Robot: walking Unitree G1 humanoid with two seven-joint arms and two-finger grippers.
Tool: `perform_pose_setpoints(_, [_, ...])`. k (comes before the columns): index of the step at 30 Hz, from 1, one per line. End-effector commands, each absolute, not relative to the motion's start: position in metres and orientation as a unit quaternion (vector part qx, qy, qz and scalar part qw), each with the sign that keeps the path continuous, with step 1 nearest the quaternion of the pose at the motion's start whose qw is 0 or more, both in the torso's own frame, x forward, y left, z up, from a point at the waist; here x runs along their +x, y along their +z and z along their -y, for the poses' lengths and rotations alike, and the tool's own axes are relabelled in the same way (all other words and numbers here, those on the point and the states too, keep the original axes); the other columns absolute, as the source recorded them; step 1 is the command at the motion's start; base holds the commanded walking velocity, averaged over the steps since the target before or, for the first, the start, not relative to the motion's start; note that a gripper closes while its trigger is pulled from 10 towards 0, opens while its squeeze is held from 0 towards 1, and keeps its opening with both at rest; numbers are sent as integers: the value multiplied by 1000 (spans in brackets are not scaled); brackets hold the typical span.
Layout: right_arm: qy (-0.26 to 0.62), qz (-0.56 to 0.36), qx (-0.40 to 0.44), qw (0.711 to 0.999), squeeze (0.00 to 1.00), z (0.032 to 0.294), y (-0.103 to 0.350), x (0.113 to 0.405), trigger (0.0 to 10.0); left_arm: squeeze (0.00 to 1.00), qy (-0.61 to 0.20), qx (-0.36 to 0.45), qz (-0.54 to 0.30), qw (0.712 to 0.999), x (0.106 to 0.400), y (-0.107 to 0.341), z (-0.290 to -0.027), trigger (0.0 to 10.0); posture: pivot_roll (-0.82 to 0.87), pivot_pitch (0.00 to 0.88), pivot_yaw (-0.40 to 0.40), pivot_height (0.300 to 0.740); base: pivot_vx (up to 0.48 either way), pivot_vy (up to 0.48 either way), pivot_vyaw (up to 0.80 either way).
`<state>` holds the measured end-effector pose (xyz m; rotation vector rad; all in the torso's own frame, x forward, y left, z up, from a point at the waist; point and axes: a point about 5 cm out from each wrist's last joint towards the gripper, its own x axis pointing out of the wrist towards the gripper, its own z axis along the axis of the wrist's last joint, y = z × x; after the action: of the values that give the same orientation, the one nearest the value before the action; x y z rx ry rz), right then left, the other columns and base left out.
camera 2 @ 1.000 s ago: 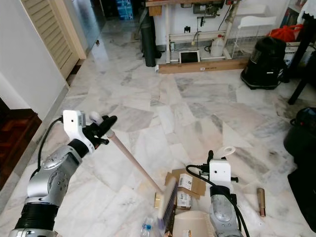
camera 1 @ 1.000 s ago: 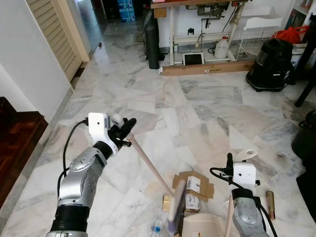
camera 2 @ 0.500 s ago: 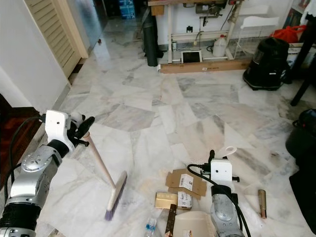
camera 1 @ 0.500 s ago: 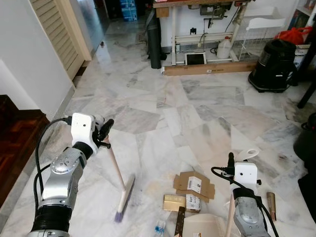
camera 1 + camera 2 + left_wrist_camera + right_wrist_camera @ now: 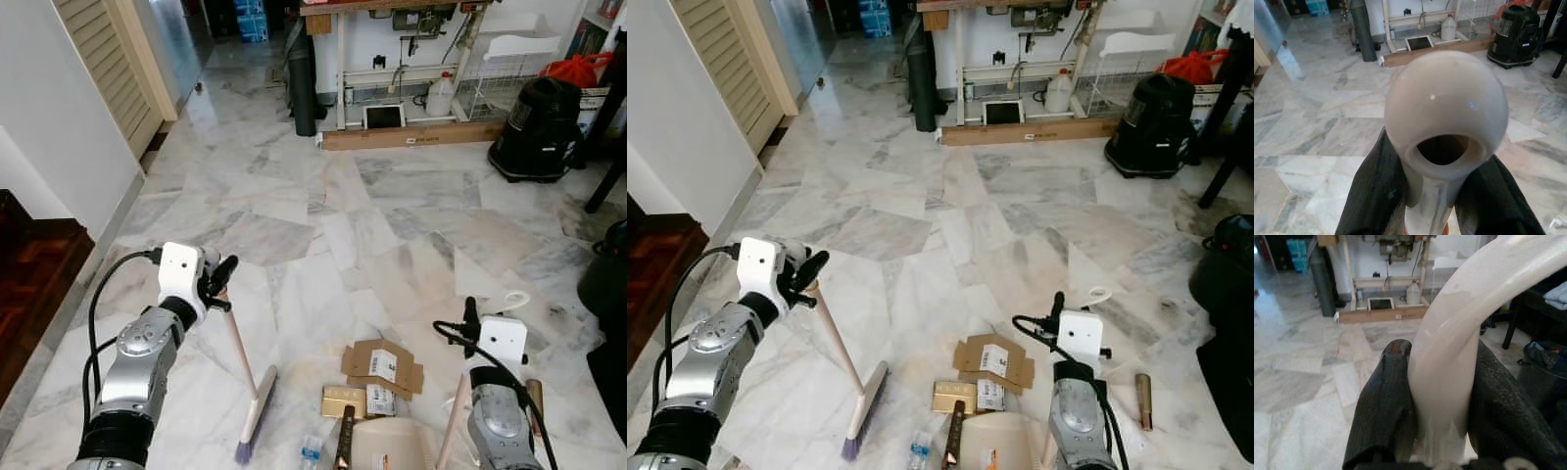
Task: Sweep floor
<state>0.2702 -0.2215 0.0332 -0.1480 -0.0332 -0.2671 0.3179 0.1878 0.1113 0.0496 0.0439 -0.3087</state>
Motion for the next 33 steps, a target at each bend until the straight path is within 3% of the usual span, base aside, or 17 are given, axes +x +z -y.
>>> perform_pose_setpoints(1, [-135,52,-60,988,0,221,49,280,10000,0,-154,33,-8,987,322,117,-186,10000,-4,0,78,740,0,0,0])
perform_pose_setpoints(10, [-149,89,-5,985,0,222,63,285,10000,0,-160,23,-14,987,321,110,-181,10000,-12,0,74,740,0,0,0])
perform_pose_setpoints(15, [-172,79,116,975,0,225,62,290,10000,0,-164,20,-14,986,322,108,-175,10000,-15,0,70,740,0,0,0])
perform_pose_setpoints(21, [-170,80,200,962,0,222,63,295,10000,0,-168,19,-11,986,324,109,-173,10000,-13,0,71,740,0,0,0])
perform_pose_setpoints(30, [-128,74,198,969,0,211,62,297,10000,0,-167,27,-7,986,326,109,-175,10000,-13,0,75,740,0,0,0])
perform_pose_setpoints(33, [-123,74,159,977,0,213,62,294,10000,0,-159,49,-3,986,325,108,-177,10000,-15,0,73,740,0,0,0])
